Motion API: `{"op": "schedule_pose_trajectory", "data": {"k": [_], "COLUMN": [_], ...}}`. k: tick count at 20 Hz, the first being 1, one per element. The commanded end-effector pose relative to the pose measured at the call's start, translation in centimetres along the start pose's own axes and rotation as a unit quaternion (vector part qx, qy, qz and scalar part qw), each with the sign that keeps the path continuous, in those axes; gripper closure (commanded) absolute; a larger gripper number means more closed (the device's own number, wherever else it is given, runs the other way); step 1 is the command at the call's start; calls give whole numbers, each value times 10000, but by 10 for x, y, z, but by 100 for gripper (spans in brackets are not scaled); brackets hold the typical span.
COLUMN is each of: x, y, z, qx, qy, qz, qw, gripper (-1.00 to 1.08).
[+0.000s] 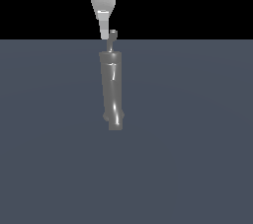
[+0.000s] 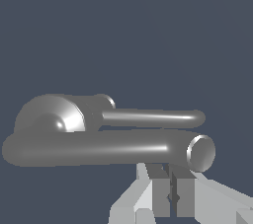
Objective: Turn on the faucet by rotating a designated handle.
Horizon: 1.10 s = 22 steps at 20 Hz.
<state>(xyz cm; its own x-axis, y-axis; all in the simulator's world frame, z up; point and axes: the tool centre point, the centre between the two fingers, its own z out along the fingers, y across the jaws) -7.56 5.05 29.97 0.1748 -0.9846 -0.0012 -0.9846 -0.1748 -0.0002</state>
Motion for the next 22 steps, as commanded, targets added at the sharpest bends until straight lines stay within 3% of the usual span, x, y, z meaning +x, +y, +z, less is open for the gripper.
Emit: {"op": "schedule_pose_trajectory", "data": {"k": [1,4,5,22], "x": [33,46,18,75], "y": [3,5,2,-30], "z": [0,0,0,0], "qx": [2,0,-1,0], "qy": [6,6,-2,4], "qz": [163,171,-42,94], "qw": [9999,9999,10000,10000], "gripper": [108,108,108,108]}}
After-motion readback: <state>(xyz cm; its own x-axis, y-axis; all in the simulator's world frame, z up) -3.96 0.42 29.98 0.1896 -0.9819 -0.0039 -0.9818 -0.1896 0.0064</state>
